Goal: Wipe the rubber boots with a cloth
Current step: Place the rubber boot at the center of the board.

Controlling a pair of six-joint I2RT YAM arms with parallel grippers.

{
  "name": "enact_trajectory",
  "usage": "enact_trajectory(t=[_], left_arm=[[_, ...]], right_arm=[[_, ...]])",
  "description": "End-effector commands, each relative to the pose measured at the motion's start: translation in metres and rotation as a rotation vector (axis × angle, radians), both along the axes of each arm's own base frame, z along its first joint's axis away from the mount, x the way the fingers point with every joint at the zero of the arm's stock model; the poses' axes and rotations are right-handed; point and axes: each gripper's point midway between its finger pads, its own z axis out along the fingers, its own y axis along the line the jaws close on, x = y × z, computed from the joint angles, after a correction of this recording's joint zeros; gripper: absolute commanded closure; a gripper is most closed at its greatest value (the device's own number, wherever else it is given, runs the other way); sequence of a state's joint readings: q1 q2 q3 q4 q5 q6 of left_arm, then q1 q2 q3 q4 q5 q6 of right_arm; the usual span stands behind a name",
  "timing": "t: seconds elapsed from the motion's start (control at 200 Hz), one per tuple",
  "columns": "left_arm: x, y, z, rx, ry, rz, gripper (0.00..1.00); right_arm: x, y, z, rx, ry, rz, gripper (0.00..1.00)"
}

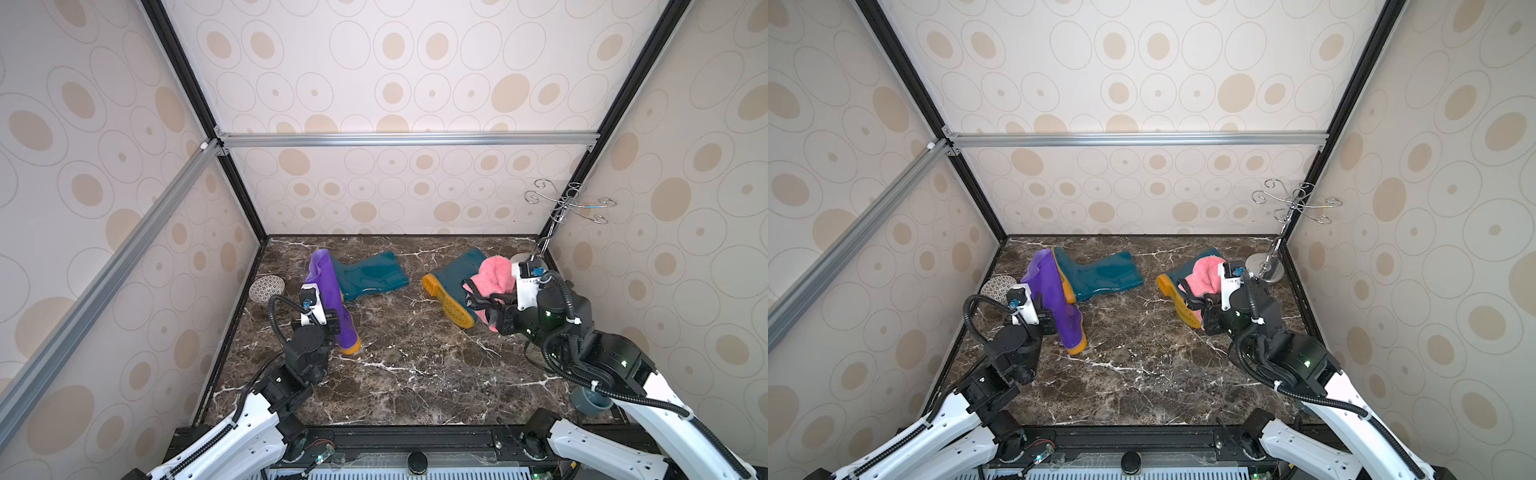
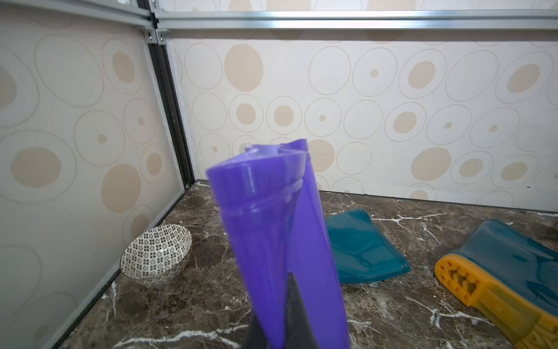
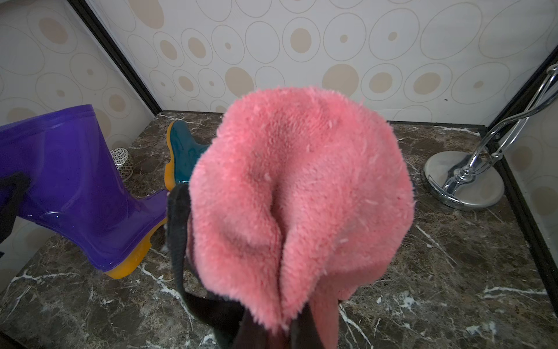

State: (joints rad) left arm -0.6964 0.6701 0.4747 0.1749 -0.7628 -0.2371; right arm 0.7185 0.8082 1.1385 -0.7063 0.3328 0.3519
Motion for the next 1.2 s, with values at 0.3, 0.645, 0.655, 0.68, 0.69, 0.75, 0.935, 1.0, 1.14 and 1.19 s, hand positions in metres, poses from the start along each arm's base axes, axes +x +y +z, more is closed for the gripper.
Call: enact_trajectory(t=[0.3,0.645,0.655,0.68,0.69,0.75,0.935,1.0,1.14,1.19], left_arm=[[-0.030,0.045,-0.034,-0.113,0.086,0.179,1.00],[-0.035,0.026,-0.112,-0.233,0.239,0.097,1.00],[-0.035,0.027,-0.113,-0.234,0.240,0.099,1.00],[-0.035,0.027,-0.114,-0.233,0.244,0.102,1.00],[-0.035,0.028,-0.114,-0.232,0.245,0.102,1.00],[-0.036,0.029,-0.110,-0.234,0.242,0.107,0.98],[-0.036,0.025,-0.091,-0.239,0.230,0.079,0.57],[-0.036,0.025,-0.088,-0.240,0.235,0.077,0.43],[-0.038,0.028,-0.077,-0.236,0.216,0.079,0.38],[-0.039,0.030,-0.071,-0.240,0.203,0.084,0.36]], right_arm=[[-0.003,0.001,-0.009,0.032,0.008,0.005,1.00],[-0.002,0.018,-0.019,0.064,0.048,0.057,1.00],[-0.002,0.018,-0.020,0.065,0.049,0.058,1.00],[-0.002,0.018,-0.021,0.065,0.052,0.058,1.00],[-0.002,0.018,-0.021,0.065,0.052,0.057,1.00],[-0.001,0.018,-0.022,0.065,0.056,0.056,1.00],[-0.001,0.021,-0.025,0.067,0.068,0.061,1.00],[-0.001,0.021,-0.025,0.073,0.070,0.064,1.00],[-0.002,0.022,-0.026,0.073,0.077,0.068,1.00],[-0.003,0.023,-0.027,0.072,0.081,0.073,1.00]])
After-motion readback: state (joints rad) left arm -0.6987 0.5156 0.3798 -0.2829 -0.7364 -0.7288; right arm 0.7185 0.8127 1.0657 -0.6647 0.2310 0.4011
